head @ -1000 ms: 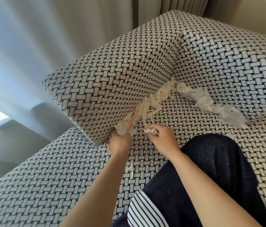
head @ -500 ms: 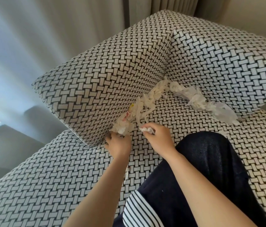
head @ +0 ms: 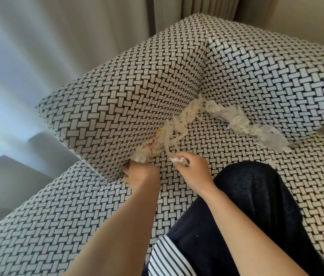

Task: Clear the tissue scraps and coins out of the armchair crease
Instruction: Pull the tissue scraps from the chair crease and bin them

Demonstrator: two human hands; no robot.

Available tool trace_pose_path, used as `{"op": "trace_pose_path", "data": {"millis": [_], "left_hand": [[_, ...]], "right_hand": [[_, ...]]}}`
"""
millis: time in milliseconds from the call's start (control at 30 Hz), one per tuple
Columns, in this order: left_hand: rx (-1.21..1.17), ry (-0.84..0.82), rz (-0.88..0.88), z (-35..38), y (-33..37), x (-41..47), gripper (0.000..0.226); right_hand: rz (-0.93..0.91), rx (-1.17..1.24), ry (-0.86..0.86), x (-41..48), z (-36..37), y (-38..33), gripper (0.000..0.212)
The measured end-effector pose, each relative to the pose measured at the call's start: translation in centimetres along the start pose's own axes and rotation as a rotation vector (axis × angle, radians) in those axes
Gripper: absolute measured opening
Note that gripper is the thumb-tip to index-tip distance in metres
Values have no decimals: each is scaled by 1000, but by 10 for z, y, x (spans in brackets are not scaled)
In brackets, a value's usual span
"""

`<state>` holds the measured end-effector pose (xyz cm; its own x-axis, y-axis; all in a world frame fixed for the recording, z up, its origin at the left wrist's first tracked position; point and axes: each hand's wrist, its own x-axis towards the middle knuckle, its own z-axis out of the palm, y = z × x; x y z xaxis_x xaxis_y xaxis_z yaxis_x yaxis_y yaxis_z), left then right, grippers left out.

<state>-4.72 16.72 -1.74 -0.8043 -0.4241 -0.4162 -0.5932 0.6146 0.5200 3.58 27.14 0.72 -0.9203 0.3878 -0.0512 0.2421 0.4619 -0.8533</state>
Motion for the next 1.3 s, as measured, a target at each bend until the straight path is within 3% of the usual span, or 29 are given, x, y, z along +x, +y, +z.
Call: {"op": "trace_pose_path", "data": {"millis": [467,733,900,1067,1300], "left_hand": [[-277,152,189,8,-28,-6,36],[-85,149,340,-1,-43,-6,36],[86,114,539,-7,-63,-4,34],[-100,59,382,-12,-71,-1,56],[-218,37,30,-9,-38,3,36]], "right_hand": [[12,13,0,1,2,1,20],[19,11,-11,3,4,2,22],[10,-3,-20,3,3,2,20],[15,3,-28,2,4,1,20],[11,-12,-49,2,4,2,21]]}}
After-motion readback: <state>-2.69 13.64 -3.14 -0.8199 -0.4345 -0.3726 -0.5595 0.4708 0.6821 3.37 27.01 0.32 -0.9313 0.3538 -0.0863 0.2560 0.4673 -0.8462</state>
